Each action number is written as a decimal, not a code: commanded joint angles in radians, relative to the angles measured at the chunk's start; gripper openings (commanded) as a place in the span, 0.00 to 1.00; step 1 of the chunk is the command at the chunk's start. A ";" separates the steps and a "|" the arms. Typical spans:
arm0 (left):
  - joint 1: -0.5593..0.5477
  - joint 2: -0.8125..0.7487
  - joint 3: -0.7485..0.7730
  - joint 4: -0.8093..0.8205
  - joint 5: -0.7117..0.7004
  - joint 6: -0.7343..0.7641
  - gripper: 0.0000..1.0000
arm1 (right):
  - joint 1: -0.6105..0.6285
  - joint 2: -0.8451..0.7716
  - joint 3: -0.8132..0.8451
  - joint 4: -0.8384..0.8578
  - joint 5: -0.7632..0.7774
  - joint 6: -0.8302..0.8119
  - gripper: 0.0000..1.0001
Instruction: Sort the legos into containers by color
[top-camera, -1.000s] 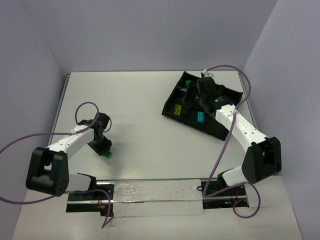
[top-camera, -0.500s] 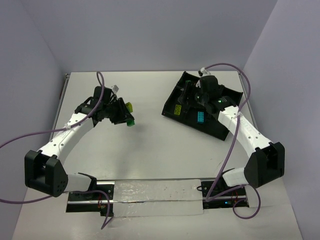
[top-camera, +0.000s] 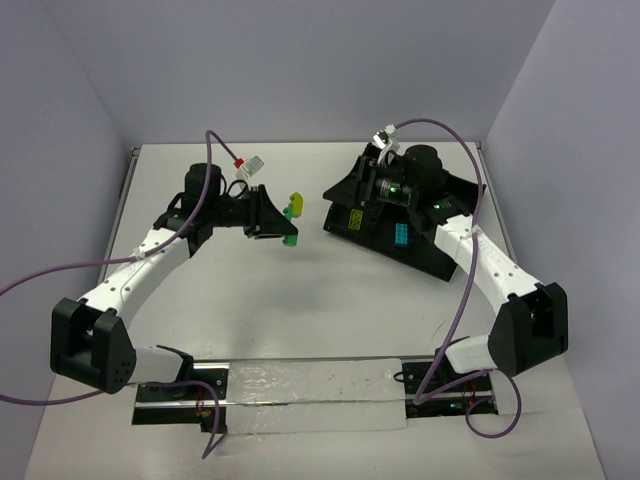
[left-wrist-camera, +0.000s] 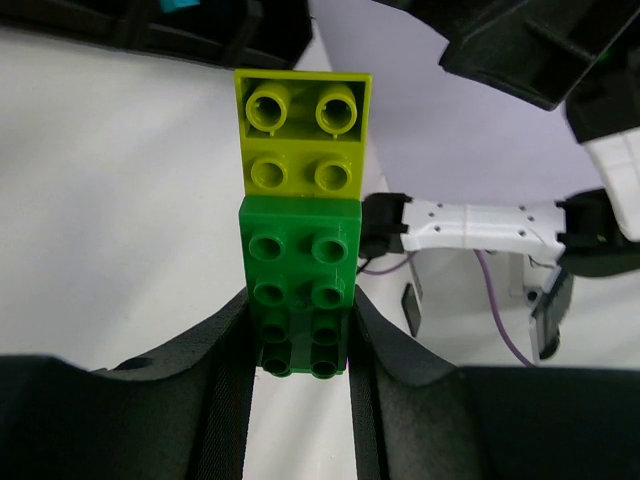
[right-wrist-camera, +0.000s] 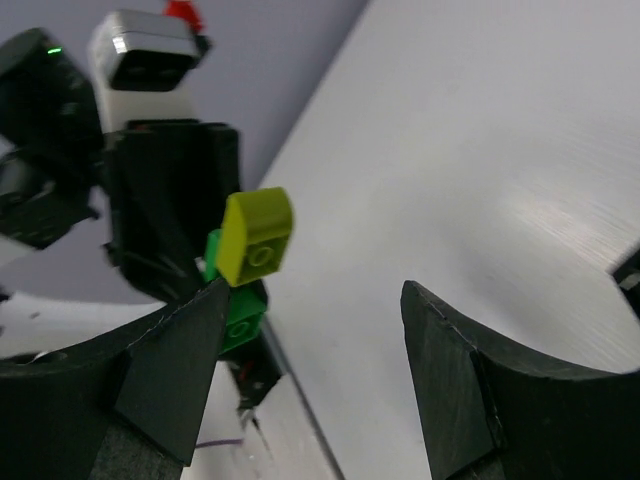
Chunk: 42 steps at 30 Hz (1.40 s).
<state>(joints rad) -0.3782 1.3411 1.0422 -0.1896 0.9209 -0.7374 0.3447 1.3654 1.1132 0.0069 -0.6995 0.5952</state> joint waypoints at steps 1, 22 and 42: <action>-0.007 -0.018 0.015 0.151 0.134 -0.034 0.00 | 0.010 0.024 -0.017 0.360 -0.252 0.181 0.77; -0.012 -0.039 0.030 0.247 0.197 -0.077 0.00 | 0.085 0.184 0.044 0.643 -0.422 0.363 0.81; -0.019 -0.055 0.029 0.245 0.198 -0.071 0.00 | 0.100 0.250 0.026 0.865 -0.432 0.546 0.45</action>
<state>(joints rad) -0.3897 1.3169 1.0420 0.0116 1.1004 -0.8085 0.4297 1.6117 1.1183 0.7735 -1.1245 1.1207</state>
